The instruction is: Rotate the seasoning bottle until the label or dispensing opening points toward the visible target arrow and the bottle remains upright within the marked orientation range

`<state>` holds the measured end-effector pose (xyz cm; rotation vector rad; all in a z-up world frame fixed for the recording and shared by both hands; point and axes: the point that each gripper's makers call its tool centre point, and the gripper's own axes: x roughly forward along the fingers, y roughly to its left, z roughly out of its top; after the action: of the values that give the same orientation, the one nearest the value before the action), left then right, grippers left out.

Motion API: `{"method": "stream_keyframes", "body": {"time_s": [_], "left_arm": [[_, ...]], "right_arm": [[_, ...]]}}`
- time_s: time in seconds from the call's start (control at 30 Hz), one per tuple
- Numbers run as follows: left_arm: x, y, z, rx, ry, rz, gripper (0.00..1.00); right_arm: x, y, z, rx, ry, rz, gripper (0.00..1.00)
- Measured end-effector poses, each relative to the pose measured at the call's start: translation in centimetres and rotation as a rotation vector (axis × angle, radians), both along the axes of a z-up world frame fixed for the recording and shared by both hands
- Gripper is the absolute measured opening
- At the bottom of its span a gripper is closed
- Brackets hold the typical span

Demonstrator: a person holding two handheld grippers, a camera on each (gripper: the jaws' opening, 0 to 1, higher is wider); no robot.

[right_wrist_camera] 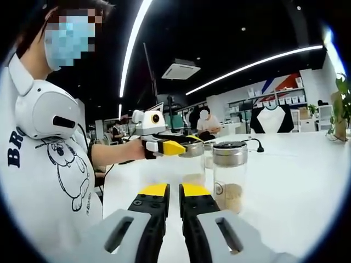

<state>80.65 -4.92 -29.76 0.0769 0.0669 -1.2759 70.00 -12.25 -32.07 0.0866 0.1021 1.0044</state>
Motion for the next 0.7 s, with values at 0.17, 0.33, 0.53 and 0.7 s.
{"method": "stream_keyframes", "body": {"time_s": [0.17, 0.33, 0.53, 0.7], "left_arm": [[0.09, -0.04, 0.02, 0.033, -0.004, 0.088, 0.41], [0.03, -0.01, -0.05, 0.018, 0.001, 0.158, 0.41], [0.05, 0.06, -0.01, 0.001, -0.005, 0.220, 0.40], [0.00, 0.23, 0.09, 0.028, -0.009, 0.234, 0.41]], "right_arm": [[0.00, -0.21, -0.21, -0.008, 0.007, -0.013, 0.03], [0.13, -0.67, -0.23, -0.006, 0.011, -0.047, 0.01], [-0.18, -0.67, -0.31, -0.004, 0.014, -0.042, 0.01], [-0.38, -0.73, -0.13, 0.000, 0.011, -0.041, 0.01]]}}
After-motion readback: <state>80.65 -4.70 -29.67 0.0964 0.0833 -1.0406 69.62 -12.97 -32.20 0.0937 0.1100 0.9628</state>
